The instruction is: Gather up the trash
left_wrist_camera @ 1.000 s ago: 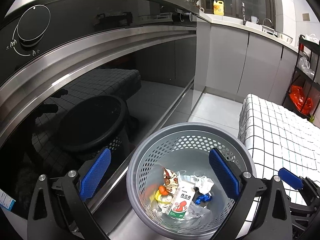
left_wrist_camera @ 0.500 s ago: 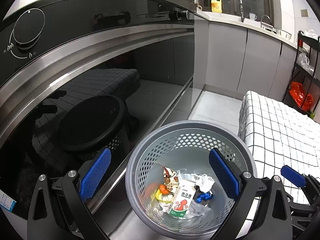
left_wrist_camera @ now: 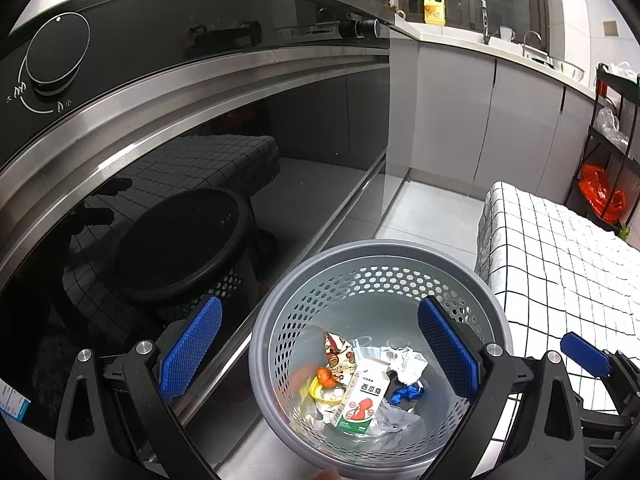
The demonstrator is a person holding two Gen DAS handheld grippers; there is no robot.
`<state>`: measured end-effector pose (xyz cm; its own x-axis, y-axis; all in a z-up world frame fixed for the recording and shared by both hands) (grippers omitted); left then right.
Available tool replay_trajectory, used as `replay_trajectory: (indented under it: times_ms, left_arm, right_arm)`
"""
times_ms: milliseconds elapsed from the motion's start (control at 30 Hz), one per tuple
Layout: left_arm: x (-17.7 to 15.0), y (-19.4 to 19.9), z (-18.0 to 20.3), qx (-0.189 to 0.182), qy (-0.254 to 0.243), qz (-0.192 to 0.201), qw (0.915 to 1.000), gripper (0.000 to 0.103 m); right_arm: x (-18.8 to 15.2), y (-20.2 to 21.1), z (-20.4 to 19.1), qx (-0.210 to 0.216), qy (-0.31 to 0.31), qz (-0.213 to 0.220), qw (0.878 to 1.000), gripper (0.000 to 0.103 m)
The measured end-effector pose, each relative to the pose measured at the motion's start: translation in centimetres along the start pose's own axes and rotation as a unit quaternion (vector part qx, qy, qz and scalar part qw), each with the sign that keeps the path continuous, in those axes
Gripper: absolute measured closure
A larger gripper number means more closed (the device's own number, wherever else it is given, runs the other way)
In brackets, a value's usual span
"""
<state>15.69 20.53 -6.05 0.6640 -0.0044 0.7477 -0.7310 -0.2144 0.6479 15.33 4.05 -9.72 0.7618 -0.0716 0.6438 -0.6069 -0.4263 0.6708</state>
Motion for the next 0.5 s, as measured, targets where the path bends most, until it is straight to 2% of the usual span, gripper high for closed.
replay_trajectory:
  times_ms: [300,500]
  left_arm:
    - [0.00,-0.02,0.01,0.003,-0.002,0.000,1.0000,0.006]
    - [0.05,-0.03,0.08,0.004,-0.005,0.001,1.0000,0.006]
  right_arm:
    - [0.13,0.06,0.02,-0.007,0.000,0.003,1.000,0.026]
    - [0.45,0.00,0.37,-0.025,-0.001,0.005,1.000,0.026]
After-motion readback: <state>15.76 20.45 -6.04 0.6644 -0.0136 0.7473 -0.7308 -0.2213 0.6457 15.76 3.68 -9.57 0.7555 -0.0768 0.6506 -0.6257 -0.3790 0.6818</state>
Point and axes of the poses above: each gripper's, at about its wrist camera, not at the fingertips, and y roughly against the way its jaws point, z to its right, x to its top, the point moved 10 cm from there along -y, roughly the way its jaws point, and after that the axes turned 6 degrees about -y, right-handed, at the moved point
